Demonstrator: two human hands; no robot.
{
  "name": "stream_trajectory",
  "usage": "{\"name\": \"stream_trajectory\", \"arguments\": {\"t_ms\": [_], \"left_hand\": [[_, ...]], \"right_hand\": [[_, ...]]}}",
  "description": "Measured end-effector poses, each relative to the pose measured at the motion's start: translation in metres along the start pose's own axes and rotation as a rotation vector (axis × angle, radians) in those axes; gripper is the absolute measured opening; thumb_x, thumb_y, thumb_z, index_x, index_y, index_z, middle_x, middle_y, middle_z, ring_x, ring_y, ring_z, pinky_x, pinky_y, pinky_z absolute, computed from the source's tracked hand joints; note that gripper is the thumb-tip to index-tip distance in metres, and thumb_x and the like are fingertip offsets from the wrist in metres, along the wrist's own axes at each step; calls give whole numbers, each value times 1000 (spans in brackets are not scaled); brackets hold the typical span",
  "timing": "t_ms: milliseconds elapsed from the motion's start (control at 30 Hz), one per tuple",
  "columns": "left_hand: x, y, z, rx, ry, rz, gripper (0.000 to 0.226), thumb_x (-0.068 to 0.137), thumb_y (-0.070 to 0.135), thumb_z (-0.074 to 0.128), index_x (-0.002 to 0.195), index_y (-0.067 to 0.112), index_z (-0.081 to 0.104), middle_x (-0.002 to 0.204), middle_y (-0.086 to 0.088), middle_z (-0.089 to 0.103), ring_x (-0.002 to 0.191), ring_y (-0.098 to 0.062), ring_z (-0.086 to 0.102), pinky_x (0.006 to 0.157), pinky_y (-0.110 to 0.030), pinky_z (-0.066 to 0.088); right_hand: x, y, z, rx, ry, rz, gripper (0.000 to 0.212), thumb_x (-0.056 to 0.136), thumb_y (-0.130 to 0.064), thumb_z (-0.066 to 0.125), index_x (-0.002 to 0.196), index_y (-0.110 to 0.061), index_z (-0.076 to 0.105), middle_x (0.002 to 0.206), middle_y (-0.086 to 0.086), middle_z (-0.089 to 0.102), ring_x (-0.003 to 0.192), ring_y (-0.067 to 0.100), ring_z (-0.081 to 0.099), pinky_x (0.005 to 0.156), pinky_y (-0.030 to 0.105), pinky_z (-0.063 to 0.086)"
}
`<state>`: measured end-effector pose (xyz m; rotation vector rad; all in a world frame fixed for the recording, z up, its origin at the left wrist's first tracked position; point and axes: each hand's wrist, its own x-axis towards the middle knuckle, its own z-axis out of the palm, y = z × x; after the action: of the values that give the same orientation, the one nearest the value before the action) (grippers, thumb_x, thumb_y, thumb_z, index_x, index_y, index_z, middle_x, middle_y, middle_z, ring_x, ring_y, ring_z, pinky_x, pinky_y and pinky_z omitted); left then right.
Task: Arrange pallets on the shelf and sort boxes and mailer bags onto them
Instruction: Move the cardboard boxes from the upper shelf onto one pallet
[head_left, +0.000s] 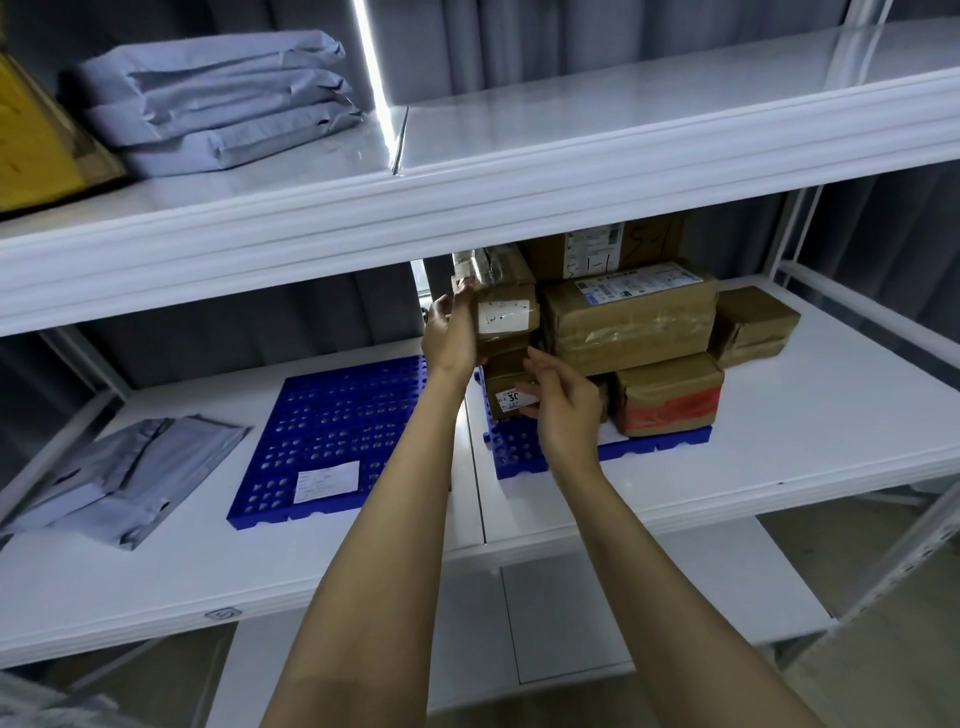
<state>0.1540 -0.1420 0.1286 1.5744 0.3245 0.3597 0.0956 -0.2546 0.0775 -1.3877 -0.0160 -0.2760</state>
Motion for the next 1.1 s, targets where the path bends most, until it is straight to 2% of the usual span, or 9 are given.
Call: {"name": "stream_trajectory", "arguments": {"t_ms": [100,167,300,433,567,733,867,1100], "left_hand": [[1,-8,-3,0,-2,-5,65,87,58,49,138,17,41,127,-13,57,104,-30,63,57,-30,54],[0,-9,-2,-17,-25,-31,60,92,53,49,139,16,40,123,-12,59,95,-27,67,59,-32,56],[-1,1,5,-54,-45,-58,59,91,52,53,136,15,43,114,-11,64,86,-24,70,64,-36,60],[2,7,11,-49,-15,-61,62,91,52,54,138,13,43,118,-11,61,98,-27,66,62,-36,60],[3,9,12,-40,1,-71,59,94,47,52,139,11,42,111,-8,59,101,-28,64,63,-36,60],[-1,9,12,-14,6,-68,59,93,52,51,136,12,44,114,-10,62,96,-26,66,63,-35,60],[-6,4,9,-20,19,-61,56,95,51,48,133,11,43,112,-10,64,84,-21,68,64,-34,58],[-15,1,4,-8,36,-29,57,95,47,47,138,11,40,118,-9,60,86,-20,66,61,-31,55]], "right_hand": [[-2,-3,-1,0,5,-8,25,98,-23,49,116,-25,66,114,-6,68,108,16,64,95,47,52],[-4,-6,-1,-8,9,-12,25,98,-23,49,117,-24,66,113,-6,68,108,16,64,95,46,52],[-11,-10,-2,-21,22,-39,24,99,-22,48,114,-24,67,109,-8,69,105,14,65,93,45,53],[-15,-16,-7,-8,28,-28,24,99,-20,48,115,-21,66,101,-16,66,103,14,65,91,44,54],[-14,-15,-14,-26,34,-21,26,99,-20,46,118,-20,65,103,-12,67,102,15,66,89,45,55],[-16,-14,-17,-42,37,-5,26,100,-20,46,118,-20,65,98,-14,66,97,12,67,85,42,57],[-17,-10,-17,-61,35,10,26,100,-22,46,119,-21,65,100,-10,67,99,14,66,85,42,57],[-19,-7,-17,-84,30,18,27,100,-21,46,119,-19,64,101,-11,67,100,14,66,86,42,57]]}}
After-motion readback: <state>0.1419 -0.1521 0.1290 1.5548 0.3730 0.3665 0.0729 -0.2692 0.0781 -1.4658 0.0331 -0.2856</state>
